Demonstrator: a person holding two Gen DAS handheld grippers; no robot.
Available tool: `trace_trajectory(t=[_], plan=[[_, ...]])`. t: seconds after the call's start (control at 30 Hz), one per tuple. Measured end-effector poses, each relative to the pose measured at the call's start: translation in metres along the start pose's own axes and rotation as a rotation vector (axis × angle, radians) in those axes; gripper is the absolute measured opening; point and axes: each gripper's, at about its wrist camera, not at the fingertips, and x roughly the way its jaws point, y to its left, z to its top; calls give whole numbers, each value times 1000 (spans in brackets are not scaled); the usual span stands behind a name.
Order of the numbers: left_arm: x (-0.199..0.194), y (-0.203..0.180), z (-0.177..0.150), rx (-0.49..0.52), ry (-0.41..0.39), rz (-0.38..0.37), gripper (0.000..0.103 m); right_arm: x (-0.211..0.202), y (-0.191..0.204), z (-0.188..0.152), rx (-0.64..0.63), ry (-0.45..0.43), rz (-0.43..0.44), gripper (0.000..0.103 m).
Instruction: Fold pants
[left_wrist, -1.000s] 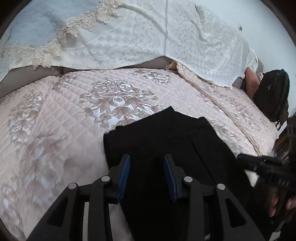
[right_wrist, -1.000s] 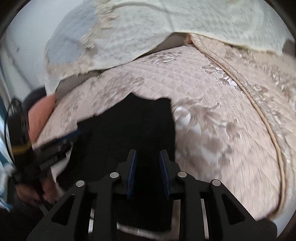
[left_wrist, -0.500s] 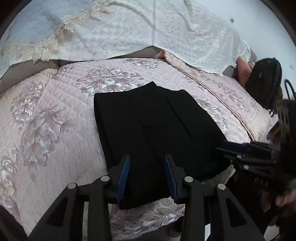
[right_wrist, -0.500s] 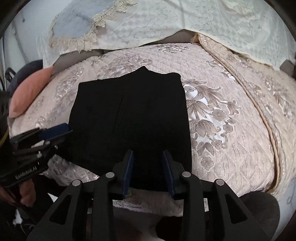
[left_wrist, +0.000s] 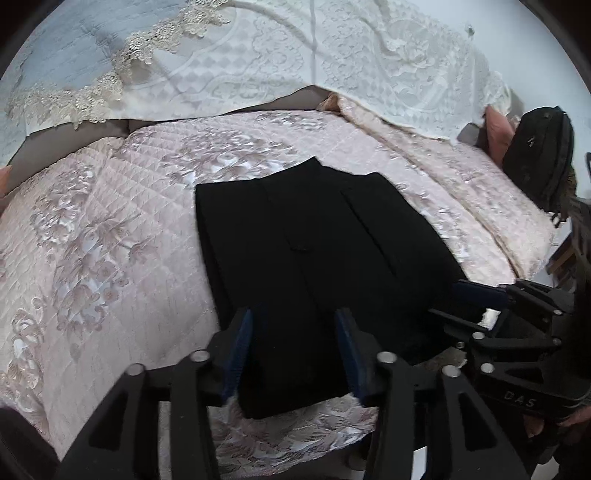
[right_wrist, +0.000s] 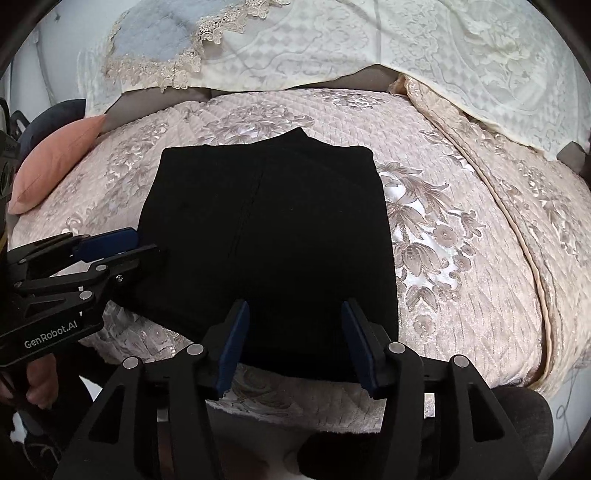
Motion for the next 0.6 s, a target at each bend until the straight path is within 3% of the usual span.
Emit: trace_trajectory(t=[0.13,0.6], plan=[[0,12,-1,-71,13,-38,60,0,0,0,3,4,0,53],[-31,21,0,-71,-44,-8,59,-30,-10,-2,52,-39,28,53]])
